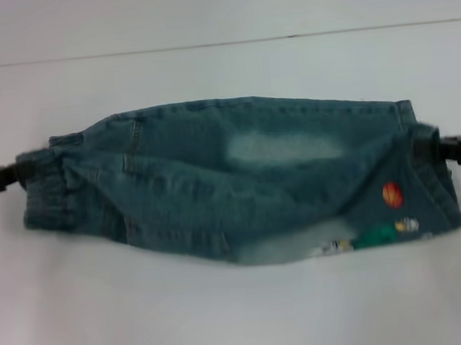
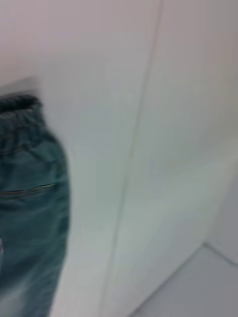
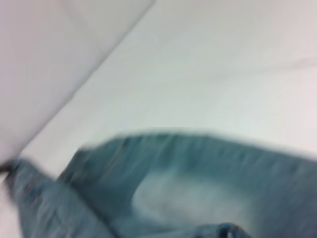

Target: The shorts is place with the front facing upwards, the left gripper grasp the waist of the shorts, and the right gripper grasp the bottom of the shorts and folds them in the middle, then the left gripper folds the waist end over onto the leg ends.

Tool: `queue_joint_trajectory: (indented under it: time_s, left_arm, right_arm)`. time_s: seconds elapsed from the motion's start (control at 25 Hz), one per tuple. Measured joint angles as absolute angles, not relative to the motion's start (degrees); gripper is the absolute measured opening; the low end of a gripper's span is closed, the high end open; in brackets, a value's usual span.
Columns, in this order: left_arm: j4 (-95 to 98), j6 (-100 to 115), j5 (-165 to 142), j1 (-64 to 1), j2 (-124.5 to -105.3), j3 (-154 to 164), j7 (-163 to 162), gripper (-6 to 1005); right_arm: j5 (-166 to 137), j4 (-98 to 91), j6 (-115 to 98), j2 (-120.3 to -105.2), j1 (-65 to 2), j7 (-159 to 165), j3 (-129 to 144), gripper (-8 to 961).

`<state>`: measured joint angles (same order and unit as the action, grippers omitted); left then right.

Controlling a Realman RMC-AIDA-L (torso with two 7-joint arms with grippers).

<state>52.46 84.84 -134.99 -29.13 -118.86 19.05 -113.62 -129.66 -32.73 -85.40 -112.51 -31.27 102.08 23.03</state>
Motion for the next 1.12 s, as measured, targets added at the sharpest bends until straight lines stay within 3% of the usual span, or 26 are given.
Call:
queue_joint_trajectory:
  time_s: [0.28, 0.56, 1.12]
  left_arm:
    - [52.2, 76.4, -131.9, -29.6, -121.39, 19.7, -113.1, 42]
    - [51.3, 69.4, -130.4, -29.5, -122.42, 19.8, -112.3, 43]
    - [46.8, 63.8, -127.2, -30.4, -122.27, 19.8, -107.9, 46]
  right_arm:
    - [-115.3, -28.4, -73.5, -115.94, -28.7, 90.1, 22.4, 2]
    - [-107.9, -25.1, -61.6, -118.99, -28.8, 80.5, 22.5, 1]
    - [-103.2, -21.4, -54.7, -119.52, -33.3, 72.7, 22.8, 2]
